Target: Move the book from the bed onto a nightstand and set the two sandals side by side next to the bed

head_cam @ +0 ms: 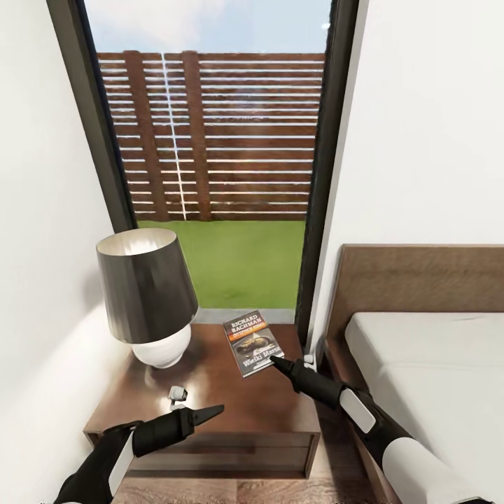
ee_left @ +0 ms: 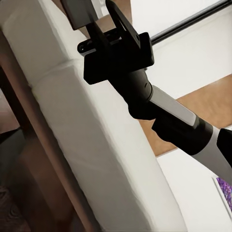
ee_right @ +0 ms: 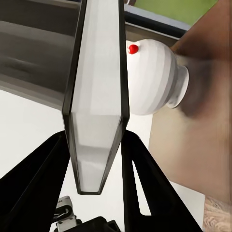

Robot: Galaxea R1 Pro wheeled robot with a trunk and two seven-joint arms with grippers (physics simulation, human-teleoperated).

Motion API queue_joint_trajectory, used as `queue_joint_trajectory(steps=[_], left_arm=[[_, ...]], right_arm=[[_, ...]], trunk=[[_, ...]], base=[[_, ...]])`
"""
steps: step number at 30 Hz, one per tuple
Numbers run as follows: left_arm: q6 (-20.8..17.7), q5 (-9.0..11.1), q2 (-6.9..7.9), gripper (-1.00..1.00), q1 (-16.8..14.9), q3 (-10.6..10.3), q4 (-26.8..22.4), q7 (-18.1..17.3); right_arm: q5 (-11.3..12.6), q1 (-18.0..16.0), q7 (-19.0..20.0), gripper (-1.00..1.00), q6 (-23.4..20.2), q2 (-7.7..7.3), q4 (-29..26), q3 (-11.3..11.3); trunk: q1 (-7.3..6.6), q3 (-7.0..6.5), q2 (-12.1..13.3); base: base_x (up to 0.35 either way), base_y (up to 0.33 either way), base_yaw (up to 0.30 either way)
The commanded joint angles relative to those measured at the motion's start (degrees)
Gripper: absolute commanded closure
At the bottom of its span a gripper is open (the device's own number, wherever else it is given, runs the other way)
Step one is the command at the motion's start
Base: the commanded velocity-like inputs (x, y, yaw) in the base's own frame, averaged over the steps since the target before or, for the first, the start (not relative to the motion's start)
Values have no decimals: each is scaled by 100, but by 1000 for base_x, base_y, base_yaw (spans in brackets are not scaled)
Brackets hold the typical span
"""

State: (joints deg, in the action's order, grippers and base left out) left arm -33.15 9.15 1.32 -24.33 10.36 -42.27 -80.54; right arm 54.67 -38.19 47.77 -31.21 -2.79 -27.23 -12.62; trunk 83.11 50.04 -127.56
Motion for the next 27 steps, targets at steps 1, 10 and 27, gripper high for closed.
queue_joint_trajectory(steps=[1, 10, 27], left_arm=[[-60, 8, 0, -100, -5, 1, 0, -17], [-60, 8, 0, -100, -2, 1, 2, -15], [-58, 8, 0, -100, -3, 1, 0, -14]], right_arm=[[70, -4, -4, 100, -43, -4, -2, -23], [70, -5, -4, 100, -43, -4, -2, -27], [70, -6, -4, 100, -43, -2, -2, -29]], trunk=[[21, 24, -44], [219, 185, -405], [593, 491, -1087]], base=[[0, 0, 0], [0, 0, 0], [0, 0, 0]])
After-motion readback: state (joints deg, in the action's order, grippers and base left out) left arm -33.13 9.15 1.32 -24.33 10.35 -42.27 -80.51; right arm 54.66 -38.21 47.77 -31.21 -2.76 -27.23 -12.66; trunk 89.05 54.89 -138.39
